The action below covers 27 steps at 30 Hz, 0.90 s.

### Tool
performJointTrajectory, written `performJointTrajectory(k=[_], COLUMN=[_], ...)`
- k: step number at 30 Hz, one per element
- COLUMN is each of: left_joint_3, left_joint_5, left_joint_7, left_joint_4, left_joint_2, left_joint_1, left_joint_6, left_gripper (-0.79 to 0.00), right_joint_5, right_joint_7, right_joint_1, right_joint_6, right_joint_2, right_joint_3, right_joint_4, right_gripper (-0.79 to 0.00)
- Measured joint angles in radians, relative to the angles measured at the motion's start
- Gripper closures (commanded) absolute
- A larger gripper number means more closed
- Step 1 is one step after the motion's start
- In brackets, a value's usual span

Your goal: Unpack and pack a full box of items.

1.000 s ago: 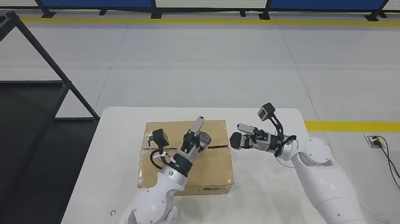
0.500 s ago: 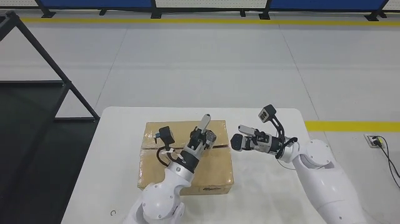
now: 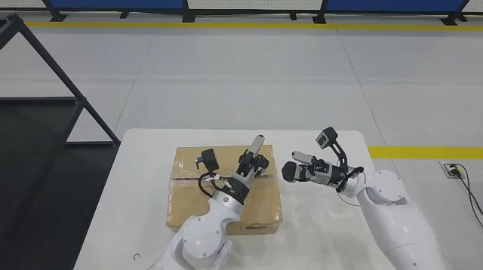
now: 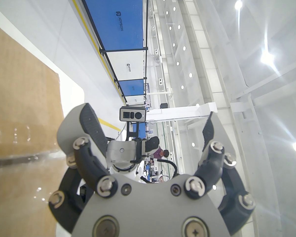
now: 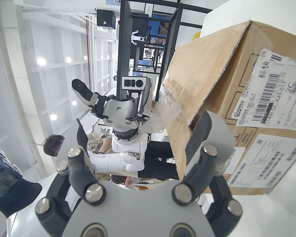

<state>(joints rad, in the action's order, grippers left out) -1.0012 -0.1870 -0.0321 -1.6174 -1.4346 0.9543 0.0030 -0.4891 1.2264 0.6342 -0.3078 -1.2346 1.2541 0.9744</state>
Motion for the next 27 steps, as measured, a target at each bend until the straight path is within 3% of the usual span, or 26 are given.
performJointTrajectory(k=[9,14,20,24,27], left_joint_3=[-0.004,-0.054,-0.251,-0.469,-0.629], left_joint_5=[0.0,-0.021,-0.082,-0.19,-0.301], left_joint_7=[0.006,0.027,0.165,0.309,0.448], left_joint_4=[0.0,-0.069,-0.284,-0.402,-0.43], left_joint_2=[-0.012,-0.008,0.027,0.055,0.074], left_joint_1=[-0.006,0.022,0.156,0.264,0.322], left_joint_6=[-0.013,-0.035,0.001,0.056,0.139], left_gripper=[-0.785,-0.785,-0.785,-0.785,-0.785], right_joint_5=[-0.012,-0.023,-0.064,-0.071,-0.082], right_joint_7=[-0.03,-0.031,0.027,0.053,0.09], right_joint_1=[0.01,0.025,0.026,-0.012,-0.047], right_joint_6=[-0.028,-0.049,-0.047,-0.022,-0.005], right_joint_2=[0.006,0.013,0.016,0.01,0.003], right_joint_3=[0.011,0.03,0.028,-0.003,-0.03], right_joint_4=[0.017,0.037,0.057,0.026,-0.001], right_gripper=[-0.785,-0.785,-0.785,-0.785,-0.785])
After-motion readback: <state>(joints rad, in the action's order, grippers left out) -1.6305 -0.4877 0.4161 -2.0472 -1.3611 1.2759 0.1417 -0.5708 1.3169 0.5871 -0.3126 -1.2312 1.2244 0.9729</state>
